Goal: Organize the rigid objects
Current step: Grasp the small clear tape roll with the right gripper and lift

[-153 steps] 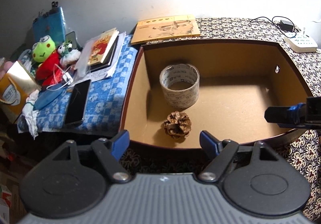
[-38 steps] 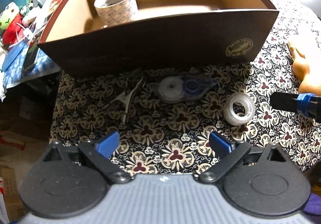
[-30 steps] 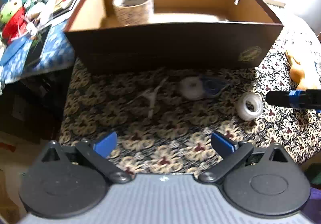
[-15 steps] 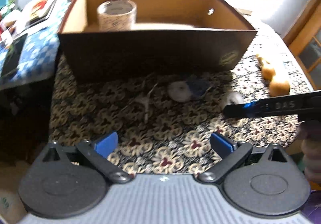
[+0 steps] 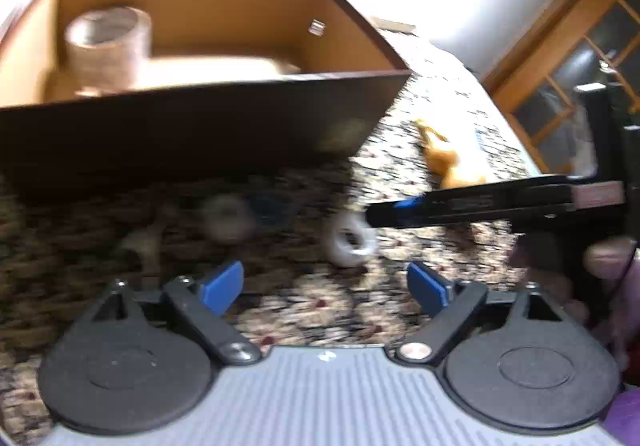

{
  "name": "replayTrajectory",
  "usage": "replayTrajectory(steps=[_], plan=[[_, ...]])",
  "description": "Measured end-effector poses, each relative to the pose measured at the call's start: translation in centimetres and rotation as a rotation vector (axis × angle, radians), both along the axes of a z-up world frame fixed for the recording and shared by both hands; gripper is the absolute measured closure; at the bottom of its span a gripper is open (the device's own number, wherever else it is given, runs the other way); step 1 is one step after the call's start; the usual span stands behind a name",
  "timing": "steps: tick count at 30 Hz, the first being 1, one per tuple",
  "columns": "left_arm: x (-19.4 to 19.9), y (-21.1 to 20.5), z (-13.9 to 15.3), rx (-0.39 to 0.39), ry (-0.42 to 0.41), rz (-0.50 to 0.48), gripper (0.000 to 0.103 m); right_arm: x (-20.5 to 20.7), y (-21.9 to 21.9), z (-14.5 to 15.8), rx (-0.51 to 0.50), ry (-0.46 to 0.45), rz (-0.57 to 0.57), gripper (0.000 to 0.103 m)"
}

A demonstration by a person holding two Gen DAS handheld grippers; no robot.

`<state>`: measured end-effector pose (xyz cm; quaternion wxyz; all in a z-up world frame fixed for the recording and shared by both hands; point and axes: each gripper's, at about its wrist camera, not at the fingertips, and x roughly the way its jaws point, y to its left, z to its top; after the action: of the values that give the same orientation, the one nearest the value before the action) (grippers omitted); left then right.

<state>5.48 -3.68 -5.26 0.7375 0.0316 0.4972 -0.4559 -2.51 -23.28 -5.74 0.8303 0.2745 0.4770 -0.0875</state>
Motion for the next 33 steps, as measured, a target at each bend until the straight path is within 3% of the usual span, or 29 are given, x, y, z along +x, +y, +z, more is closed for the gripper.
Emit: replayTrajectory(steps=[8,13,22,23,27,30,33], plan=[[-0.2,-3.6,-1.9,0.01,0.063,-0.018,0.023,0.7,0.1,-0.7,-0.022,0.018,0.095,0.092],[0.4,-4.9,-2.2,0.0,0.074,-0.022,0.036,1.4,-0.2,-0.7,-0.01,0.016,0.133,0.093],[0.7,-5.8,-3.2,0.004,0.07,-0.038,0.04,2.5,0.3,-1.0,-0.013,0.04,0.168,0.099],[0.8,-5.9,-3.3,0.002,0.079,-0.042,0.045,2.6,0.2,-1.1,-0.007,0.041,0.166,0.1],[0.7,-6.2,-3.8,0.012,0.074,-0.048,0.05,2.6,0.1,-1.4,-0.004,0.042,0.148,0.103],[0.5,-6.2,-3.8,0.022,0.048,-0.057,0.065,2.2,0.0,-1.5,-0.002,0.038,0.142,0.103],[0.5,-6.1,-3.8,0.03,0.036,-0.057,0.07,1.9,-0.2,-1.3,0.001,0.037,0.125,0.103]])
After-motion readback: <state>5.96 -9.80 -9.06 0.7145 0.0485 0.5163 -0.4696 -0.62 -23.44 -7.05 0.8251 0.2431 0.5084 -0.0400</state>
